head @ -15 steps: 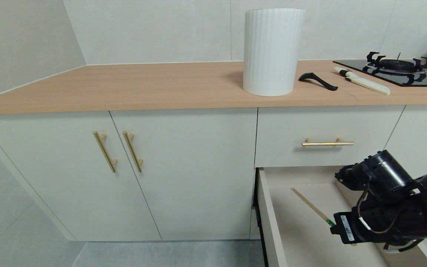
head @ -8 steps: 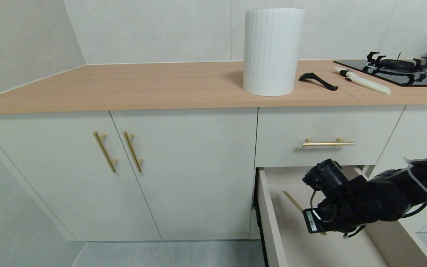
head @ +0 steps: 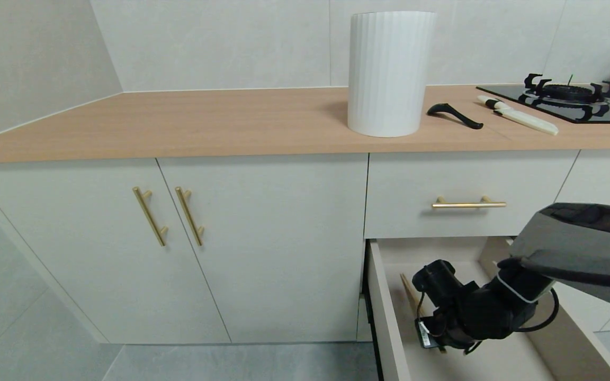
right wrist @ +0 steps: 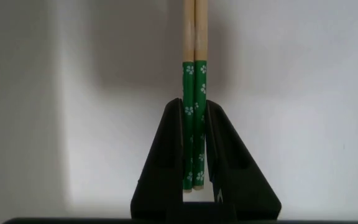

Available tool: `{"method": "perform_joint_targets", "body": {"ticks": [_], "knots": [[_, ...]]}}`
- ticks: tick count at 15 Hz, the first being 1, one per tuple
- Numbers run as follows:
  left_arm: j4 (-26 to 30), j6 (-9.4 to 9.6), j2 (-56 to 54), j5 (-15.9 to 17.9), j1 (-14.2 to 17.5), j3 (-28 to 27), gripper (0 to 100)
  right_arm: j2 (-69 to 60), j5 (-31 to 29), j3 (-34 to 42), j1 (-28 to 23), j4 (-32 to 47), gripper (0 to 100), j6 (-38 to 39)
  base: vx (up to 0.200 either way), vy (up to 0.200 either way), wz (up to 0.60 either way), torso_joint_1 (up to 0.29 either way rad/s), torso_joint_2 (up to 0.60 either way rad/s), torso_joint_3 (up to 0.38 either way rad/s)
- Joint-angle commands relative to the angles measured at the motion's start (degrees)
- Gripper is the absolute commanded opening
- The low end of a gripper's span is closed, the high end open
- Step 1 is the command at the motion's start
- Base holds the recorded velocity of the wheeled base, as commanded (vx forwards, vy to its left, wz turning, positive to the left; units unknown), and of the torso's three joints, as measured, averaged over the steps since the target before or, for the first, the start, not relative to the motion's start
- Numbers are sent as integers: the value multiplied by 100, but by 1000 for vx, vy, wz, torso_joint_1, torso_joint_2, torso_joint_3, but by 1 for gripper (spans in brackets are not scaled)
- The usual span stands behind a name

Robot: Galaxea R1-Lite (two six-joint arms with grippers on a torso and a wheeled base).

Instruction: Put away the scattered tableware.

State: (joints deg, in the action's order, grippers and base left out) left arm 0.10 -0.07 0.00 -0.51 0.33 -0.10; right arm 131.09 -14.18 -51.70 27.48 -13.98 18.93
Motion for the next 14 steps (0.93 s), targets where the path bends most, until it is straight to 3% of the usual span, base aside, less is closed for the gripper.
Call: {"method": "perform_joint_targets", "body": {"ticks": [1, 10, 11, 14], "knots": [[-1, -1, 0, -2, 2, 1, 100, 400, -199, 11, 12, -61, 0, 5, 0, 0, 0, 0, 0, 0], [-1, -1, 0, -2, 2, 1, 100, 365, -226, -16, 100, -184, 0, 269, 0, 0, 0, 0, 0, 0], [-1, -1, 0, -2, 2, 1, 100, 365, -217, -16, 100, -184, 100, 269, 0, 0, 0, 0, 0, 0], [-1, -1, 0, -2, 2, 1, 100, 348, -217, -16, 100, -184, 100, 304, 0, 0, 0, 0, 0, 0]]}}
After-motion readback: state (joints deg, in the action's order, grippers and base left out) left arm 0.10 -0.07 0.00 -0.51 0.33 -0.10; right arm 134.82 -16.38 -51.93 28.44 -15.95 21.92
